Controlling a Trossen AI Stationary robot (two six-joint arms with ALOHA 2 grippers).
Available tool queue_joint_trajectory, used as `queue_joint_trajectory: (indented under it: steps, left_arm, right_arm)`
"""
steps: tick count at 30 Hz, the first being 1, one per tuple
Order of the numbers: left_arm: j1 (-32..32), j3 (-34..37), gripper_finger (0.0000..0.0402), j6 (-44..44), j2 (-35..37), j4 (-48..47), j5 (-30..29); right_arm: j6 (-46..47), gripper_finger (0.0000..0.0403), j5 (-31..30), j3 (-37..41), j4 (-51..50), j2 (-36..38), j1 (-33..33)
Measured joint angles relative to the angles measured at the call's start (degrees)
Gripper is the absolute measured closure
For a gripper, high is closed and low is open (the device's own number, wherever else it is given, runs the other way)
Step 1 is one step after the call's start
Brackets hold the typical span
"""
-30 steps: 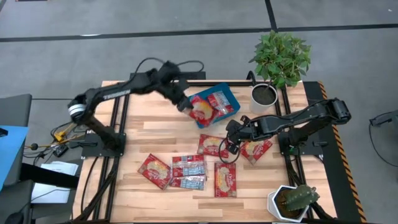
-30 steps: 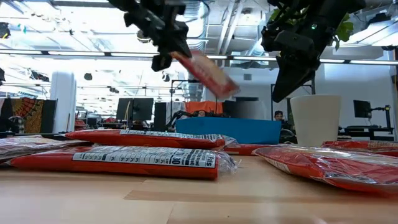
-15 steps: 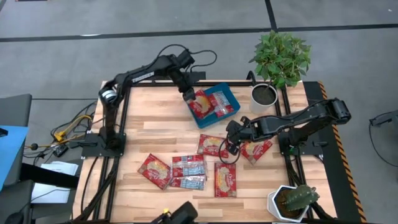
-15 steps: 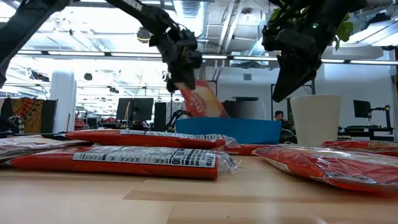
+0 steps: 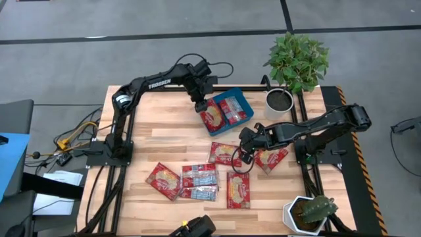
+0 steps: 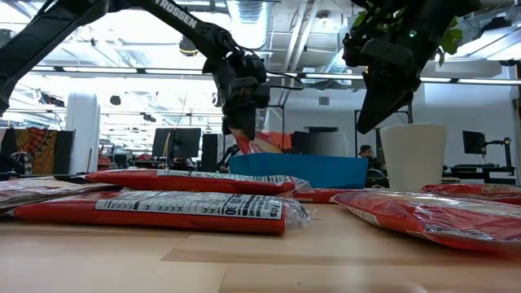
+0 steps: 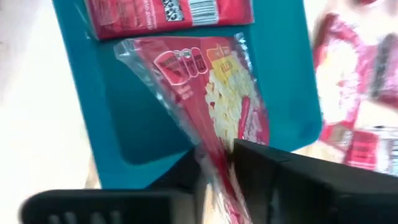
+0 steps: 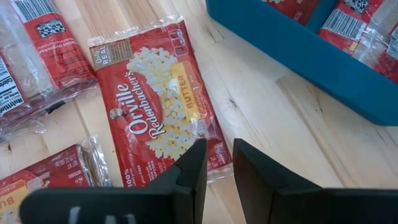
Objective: Sort popcorn bags into baskets
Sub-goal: Put the red popcorn bag into the blue bin
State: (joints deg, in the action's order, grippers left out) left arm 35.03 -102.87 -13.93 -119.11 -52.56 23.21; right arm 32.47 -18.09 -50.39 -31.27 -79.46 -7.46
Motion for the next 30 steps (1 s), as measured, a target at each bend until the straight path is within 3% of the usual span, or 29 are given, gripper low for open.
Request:
queue_joint_trajectory:
  steps: [6,11,18,22,24,26,30]
  left_arm:
    - [-0.4,-0.3,0.0215,-0.3,0.2,-0.6,-1.9]
    - [-0.3,-4.8,0.0155,-0.1,0.2,-7.0,-6.2]
    - [-0.3,-15.8,0.0133,0.0,0.3,-20.4,-5.6]
    - [-0.3,-18.4,0.0139,4.7,2.7,-26.6,4.5]
    - [-1.1,-17.0,0.0142,6.4,5.7,-26.7,9.3]
    - [-2.7,-13.8,0.0145,7.7,9.3,-26.1,10.0]
    - [-6.6,0.2,0.0146,12.9,17.9,-15.9,8.7]
  right_arm:
    - [-0.1,0.0300,0.0,0.0,0.0,0.0,0.0]
    - [-0.2,0.0300,0.0,0.0,-0.1,0.0,0.0]
    - [1.4,0.0300,0.1,0.0,-0.2,0.0,-0.5]
    - [4.4,0.0301,0.0,0.0,0.1,-0.7,-2.9]
    - [6.0,0.0301,0.1,0.1,-0.2,-1.8,-4.6]
    - [7.7,0.0301,0.0,0.0,0.4,-3.5,-6.4]
    - [12.5,0.0301,0.1,0.1,-0.1,-7.7,-9.3]
